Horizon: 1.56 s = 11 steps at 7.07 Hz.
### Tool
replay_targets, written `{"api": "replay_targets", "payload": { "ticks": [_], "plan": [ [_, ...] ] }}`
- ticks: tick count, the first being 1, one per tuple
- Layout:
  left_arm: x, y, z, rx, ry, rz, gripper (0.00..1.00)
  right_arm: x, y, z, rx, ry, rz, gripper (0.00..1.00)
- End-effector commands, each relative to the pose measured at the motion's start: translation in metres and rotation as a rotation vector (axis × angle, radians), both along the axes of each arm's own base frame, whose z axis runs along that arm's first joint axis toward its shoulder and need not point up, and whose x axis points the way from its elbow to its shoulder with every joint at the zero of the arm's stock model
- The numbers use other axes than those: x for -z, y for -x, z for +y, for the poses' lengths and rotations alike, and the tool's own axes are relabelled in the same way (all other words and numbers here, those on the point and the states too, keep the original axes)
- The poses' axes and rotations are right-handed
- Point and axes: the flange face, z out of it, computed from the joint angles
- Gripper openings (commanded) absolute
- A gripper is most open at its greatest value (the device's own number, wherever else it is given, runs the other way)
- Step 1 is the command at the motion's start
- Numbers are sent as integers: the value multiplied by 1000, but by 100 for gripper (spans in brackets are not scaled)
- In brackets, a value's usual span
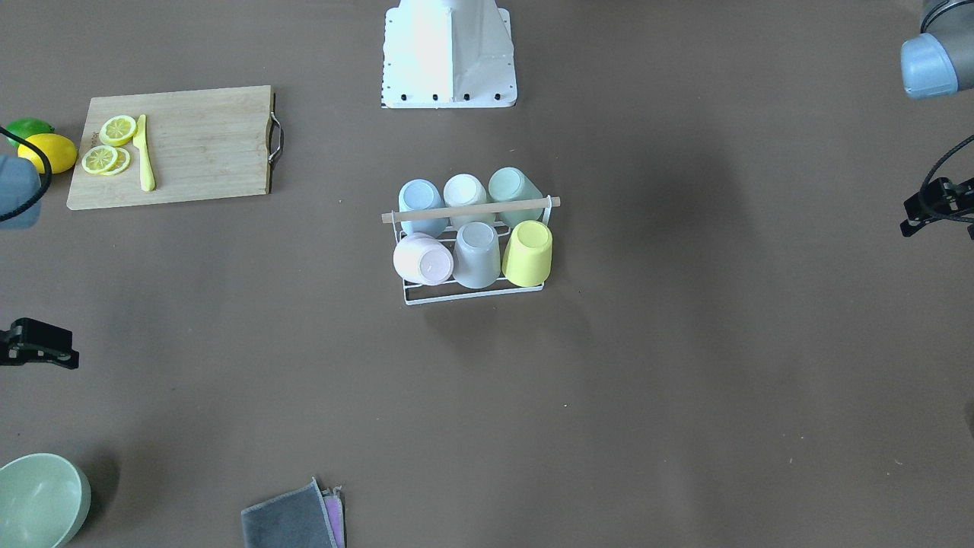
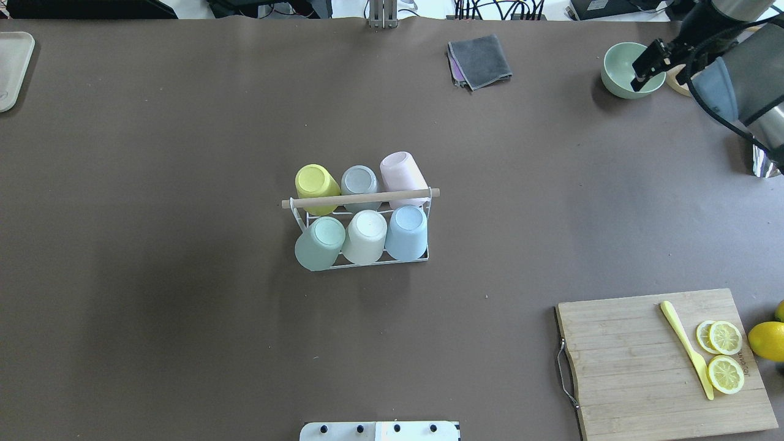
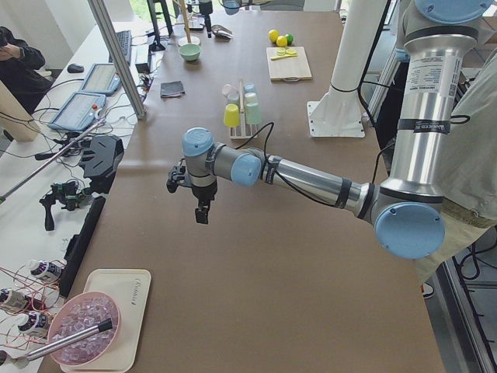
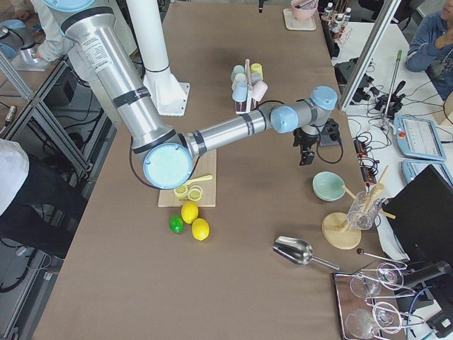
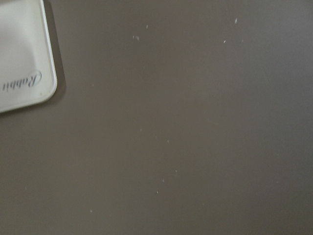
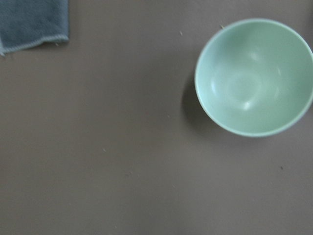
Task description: Place cup on cup holder
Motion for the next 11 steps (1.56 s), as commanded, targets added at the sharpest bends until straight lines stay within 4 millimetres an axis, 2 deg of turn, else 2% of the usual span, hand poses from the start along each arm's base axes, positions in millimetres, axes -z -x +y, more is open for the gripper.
{"api": "replay_targets", "payload": {
  "ticks": [1, 2, 3, 4, 5, 6, 7, 8, 10, 11],
  "plan": [
    [-56, 5, 14, -5, 192, -27, 98, -48, -51, 133, -6, 41, 45, 100],
    [-85, 9, 19, -57, 195, -32, 98, -71, -78, 164, -29, 79, 49, 100],
    [-109, 34, 22, -52, 208, -13, 98, -99, -103, 177, 0, 61, 71, 100],
    [-127, 49, 34, -18, 259, 50, 98, -128, -132, 195, 22, 58, 81, 100],
    [-132, 64, 39, 11, 269, 78, 98, -152, -160, 212, 19, 61, 85, 100],
    [-128, 79, 36, 39, 258, 84, 98, -174, -190, 232, 33, 43, 91, 100],
    [-128, 99, 37, 77, 251, 85, 98, -191, -217, 245, 11, 46, 94, 100],
    [-126, 107, 36, 92, 243, 83, 98, -209, -240, 252, -46, 90, 74, 100],
    [-127, 110, 36, 98, 219, 84, 98, -219, -254, 261, -75, 110, 98, 100],
    [-127, 111, 36, 100, 217, 84, 98, -238, -268, 268, -98, 142, 140, 100]
  ]
}}
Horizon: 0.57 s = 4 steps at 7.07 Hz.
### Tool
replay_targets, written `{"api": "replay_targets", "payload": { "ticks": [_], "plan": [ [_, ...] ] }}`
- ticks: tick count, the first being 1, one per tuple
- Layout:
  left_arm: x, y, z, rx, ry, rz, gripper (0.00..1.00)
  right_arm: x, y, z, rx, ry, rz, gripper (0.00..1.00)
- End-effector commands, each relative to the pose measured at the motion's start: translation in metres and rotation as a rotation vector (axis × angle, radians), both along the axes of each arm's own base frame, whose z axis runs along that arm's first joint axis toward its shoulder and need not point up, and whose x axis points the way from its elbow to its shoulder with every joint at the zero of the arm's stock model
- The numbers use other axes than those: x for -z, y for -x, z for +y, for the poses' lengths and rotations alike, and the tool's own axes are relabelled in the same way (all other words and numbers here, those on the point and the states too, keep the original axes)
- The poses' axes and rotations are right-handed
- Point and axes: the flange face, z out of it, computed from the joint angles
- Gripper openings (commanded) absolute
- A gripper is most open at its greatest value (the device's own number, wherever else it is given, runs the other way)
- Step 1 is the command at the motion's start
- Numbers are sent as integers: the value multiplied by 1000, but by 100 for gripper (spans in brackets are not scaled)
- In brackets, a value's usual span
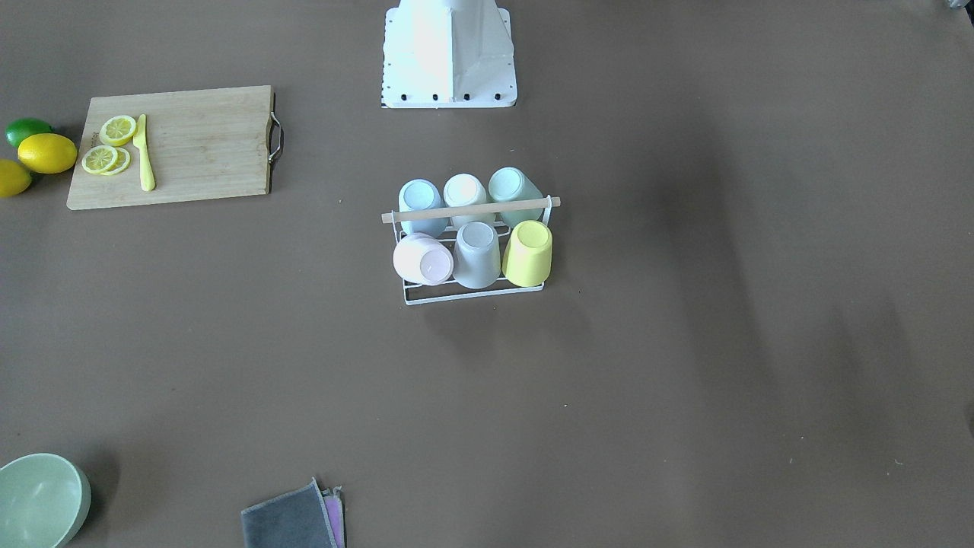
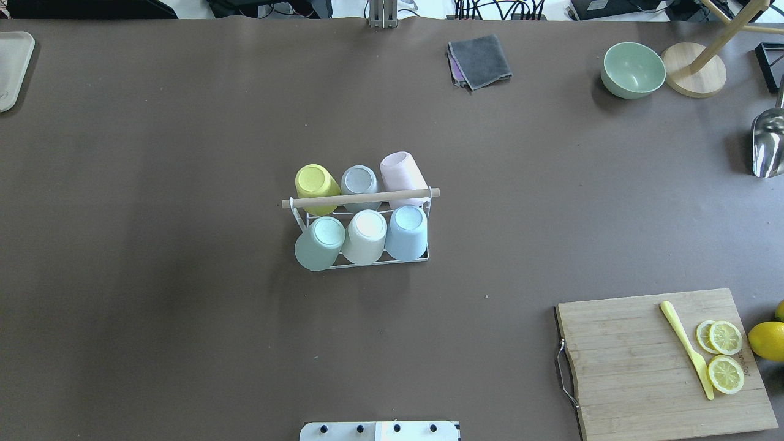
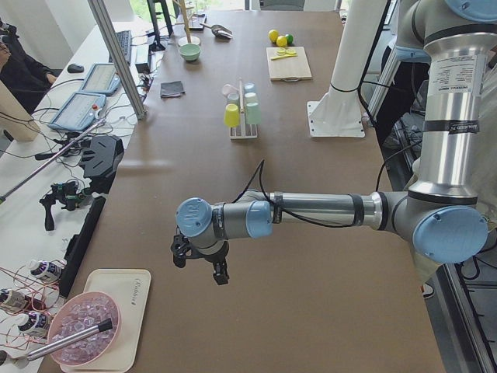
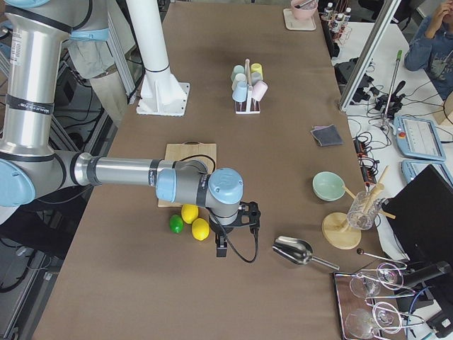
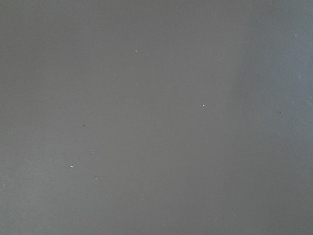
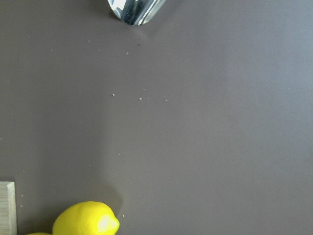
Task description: Place cup on cup holder
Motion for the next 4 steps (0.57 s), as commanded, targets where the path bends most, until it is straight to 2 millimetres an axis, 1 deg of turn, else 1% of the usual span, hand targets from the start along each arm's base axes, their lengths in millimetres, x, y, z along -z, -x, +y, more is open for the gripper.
{"api": "replay_targets", "payload": {
  "ticks": [1, 2, 3, 4],
  "plan": [
    [-1, 2, 0, 4, -2, 0, 98, -18, -44, 17, -87, 22, 44, 100],
    [-2, 1, 0, 2, -2, 0, 98, -11, -59, 21, -112, -6, 44, 100],
    [-2, 2, 0, 4, -1, 0, 98, -29, -59, 26, -112, 31, 37, 100],
    [-2, 2, 1, 4, 1, 0, 98, -33, -61, 34, -128, 50, 16, 100]
  ]
}}
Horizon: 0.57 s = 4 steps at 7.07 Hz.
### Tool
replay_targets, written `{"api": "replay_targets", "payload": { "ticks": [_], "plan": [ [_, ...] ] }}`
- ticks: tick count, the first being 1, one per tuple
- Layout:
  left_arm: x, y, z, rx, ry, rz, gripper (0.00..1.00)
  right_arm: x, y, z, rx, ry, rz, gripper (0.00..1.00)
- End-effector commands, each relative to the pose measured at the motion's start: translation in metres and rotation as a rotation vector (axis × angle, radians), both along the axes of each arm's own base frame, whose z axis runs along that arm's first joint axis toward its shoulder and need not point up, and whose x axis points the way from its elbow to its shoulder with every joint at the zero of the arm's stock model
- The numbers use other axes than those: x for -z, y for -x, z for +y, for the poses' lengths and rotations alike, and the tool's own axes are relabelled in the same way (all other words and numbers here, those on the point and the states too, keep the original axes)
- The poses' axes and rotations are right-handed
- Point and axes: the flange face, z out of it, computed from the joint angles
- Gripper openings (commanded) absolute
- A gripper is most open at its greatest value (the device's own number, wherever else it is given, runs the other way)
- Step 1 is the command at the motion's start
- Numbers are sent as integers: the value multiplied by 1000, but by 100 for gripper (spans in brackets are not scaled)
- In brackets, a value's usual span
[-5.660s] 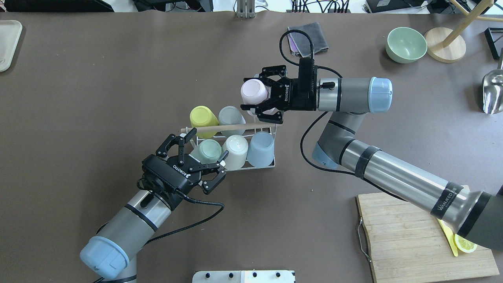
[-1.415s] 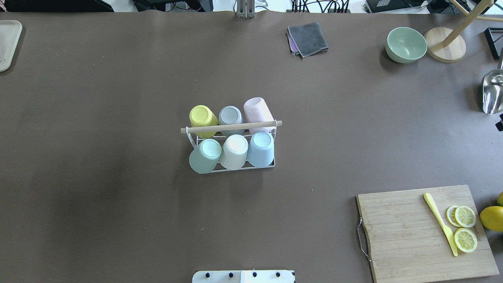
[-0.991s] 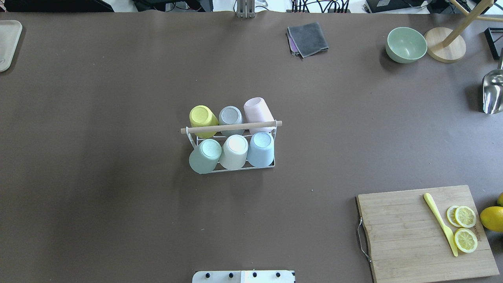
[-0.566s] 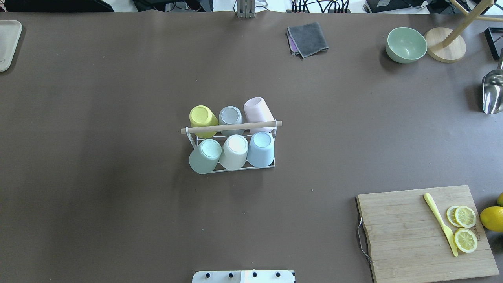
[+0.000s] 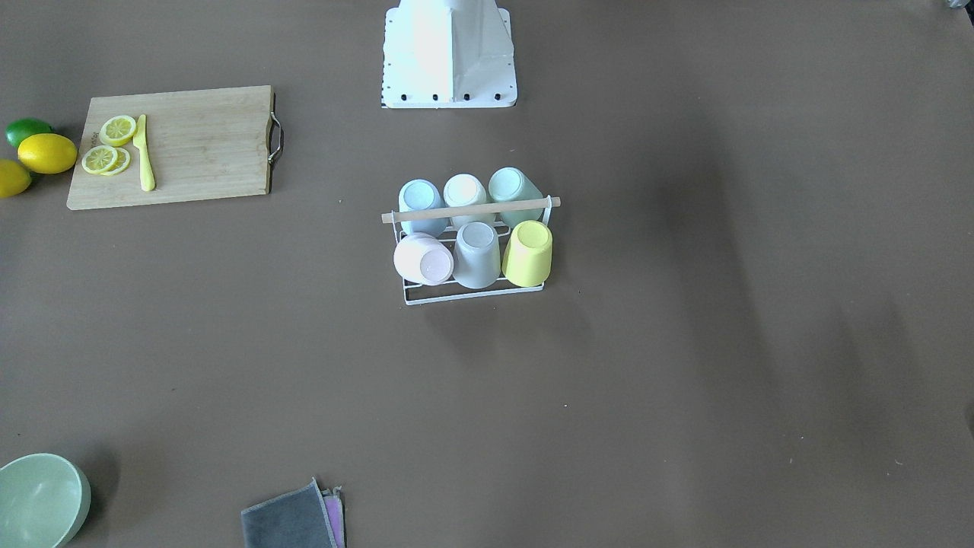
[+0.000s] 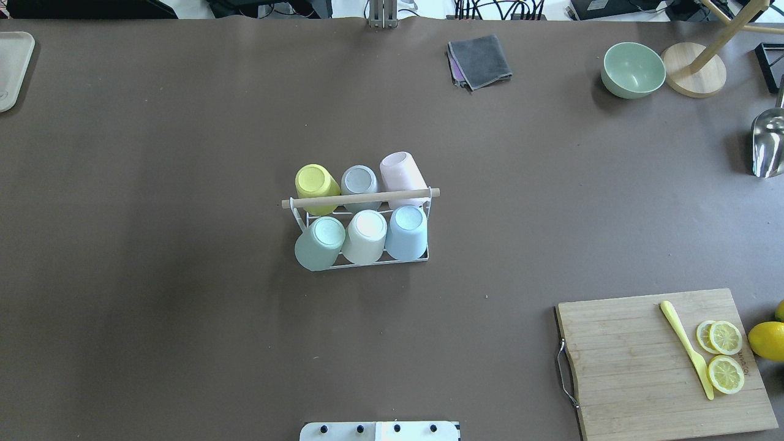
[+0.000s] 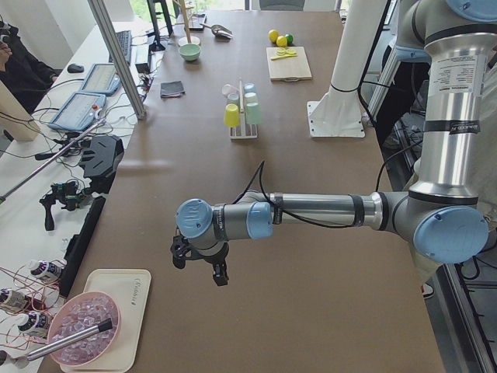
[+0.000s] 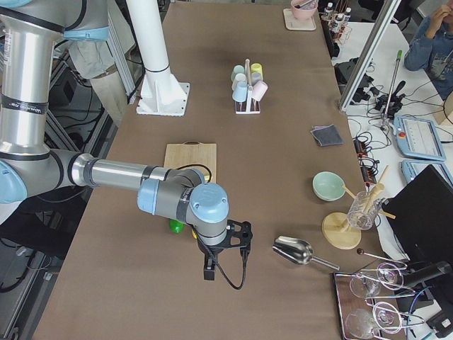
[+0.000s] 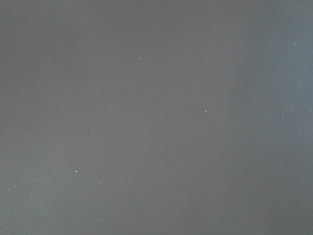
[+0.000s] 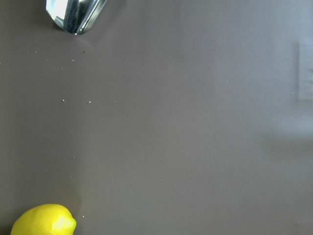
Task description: Place cup on cup holder
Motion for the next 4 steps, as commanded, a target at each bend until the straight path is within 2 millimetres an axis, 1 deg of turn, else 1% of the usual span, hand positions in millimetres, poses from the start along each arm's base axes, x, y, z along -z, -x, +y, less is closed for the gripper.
{"api": "replay_targets", "payload": {
  "ticks": [1, 3, 4],
  "plan": [
    [-1, 1, 1, 2, 2, 0, 98, -10, -1, 13, -23, 17, -44, 100],
    [-4, 6, 4, 13, 8, -2, 98, -3, 1, 6, -11, -4, -41, 100],
    [-5, 8, 5, 16, 11, 0, 98, 7, 13, -3, 27, -38, -34, 100]
  ]
}}
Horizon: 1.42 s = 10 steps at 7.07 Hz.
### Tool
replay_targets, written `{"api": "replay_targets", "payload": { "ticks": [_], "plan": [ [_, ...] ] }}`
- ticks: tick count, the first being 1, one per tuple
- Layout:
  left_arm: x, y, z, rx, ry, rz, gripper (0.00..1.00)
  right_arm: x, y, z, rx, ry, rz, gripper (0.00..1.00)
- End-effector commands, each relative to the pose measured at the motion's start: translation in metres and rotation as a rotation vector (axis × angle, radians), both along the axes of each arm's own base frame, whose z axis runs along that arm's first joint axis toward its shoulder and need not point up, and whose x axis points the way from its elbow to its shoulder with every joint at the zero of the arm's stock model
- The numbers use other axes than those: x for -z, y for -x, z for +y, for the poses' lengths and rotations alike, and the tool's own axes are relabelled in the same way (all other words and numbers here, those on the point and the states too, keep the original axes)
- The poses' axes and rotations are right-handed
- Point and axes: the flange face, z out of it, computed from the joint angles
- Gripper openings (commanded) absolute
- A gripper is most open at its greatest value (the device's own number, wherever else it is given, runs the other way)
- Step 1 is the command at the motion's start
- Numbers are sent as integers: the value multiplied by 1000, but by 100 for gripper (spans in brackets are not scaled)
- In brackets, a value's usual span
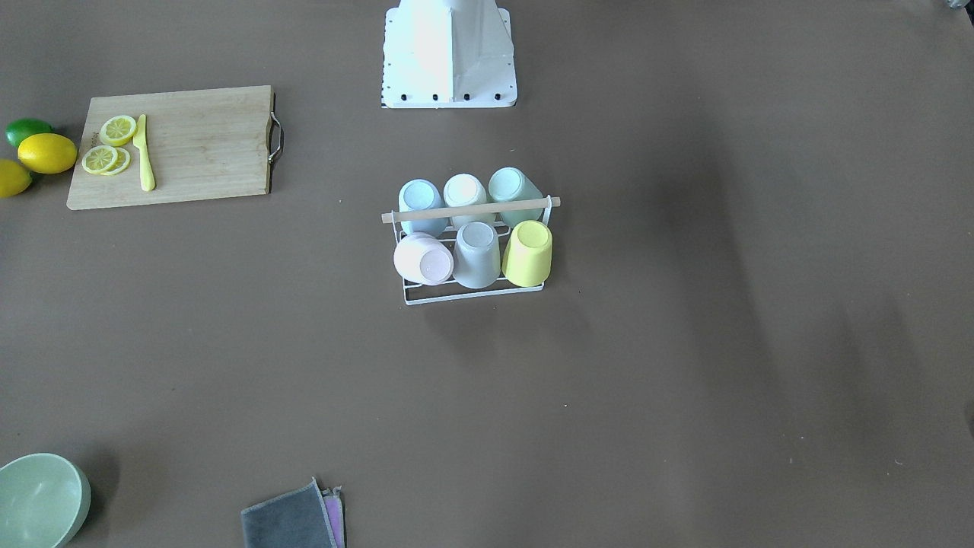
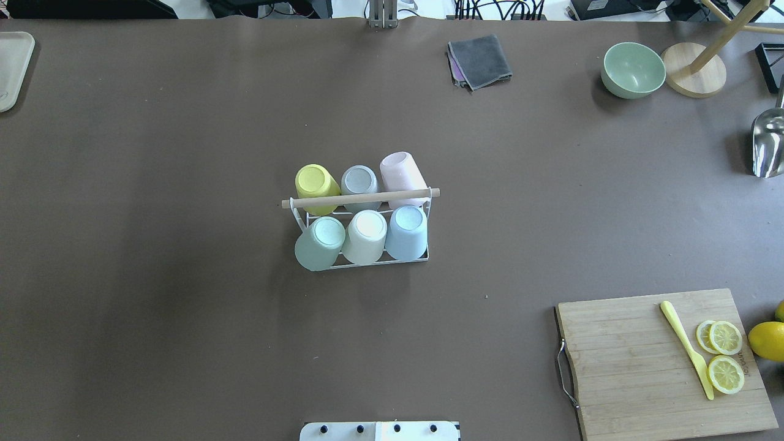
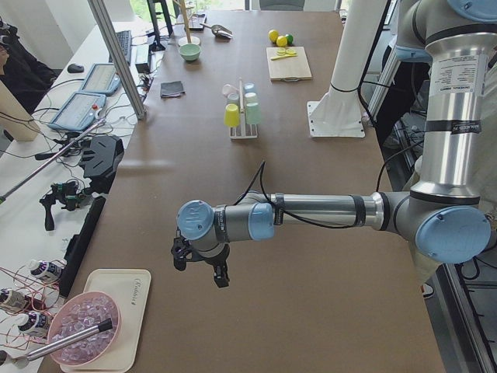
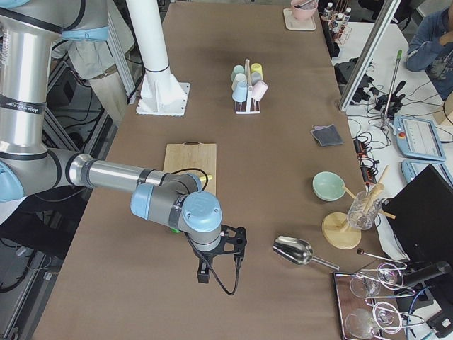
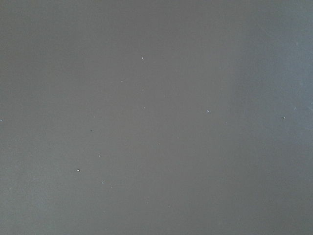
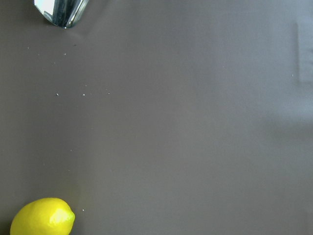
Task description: Place cup on cup holder
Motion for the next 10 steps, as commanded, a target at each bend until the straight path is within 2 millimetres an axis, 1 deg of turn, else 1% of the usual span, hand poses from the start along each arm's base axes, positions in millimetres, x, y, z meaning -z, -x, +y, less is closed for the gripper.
{"api": "replay_targets", "payload": {
  "ticks": [1, 3, 4, 5, 7, 8, 10],
  "plan": [
    [-1, 5, 2, 11, 6, 1, 98, 16, 20, -18, 81, -118, 18, 100],
    [-2, 12, 3, 27, 6, 6, 98, 25, 43, -32, 108, -130, 15, 100],
    [-7, 12, 11, 28, 15, 9, 98, 38, 58, -44, 67, -91, 13, 100],
    [-7, 14, 15, 32, 11, 10, 98, 46, 68, -50, 45, -69, 11, 100],
    [-5, 16, 15, 35, 10, 10, 98, 43, 71, -49, 52, -63, 12, 100],
    [6, 15, 8, 34, -1, 9, 98, 43, 71, -49, 53, -64, 12, 100],
    [26, 13, 4, 29, 12, 2, 98, 41, 71, -49, 53, -60, 15, 100]
  ]
}}
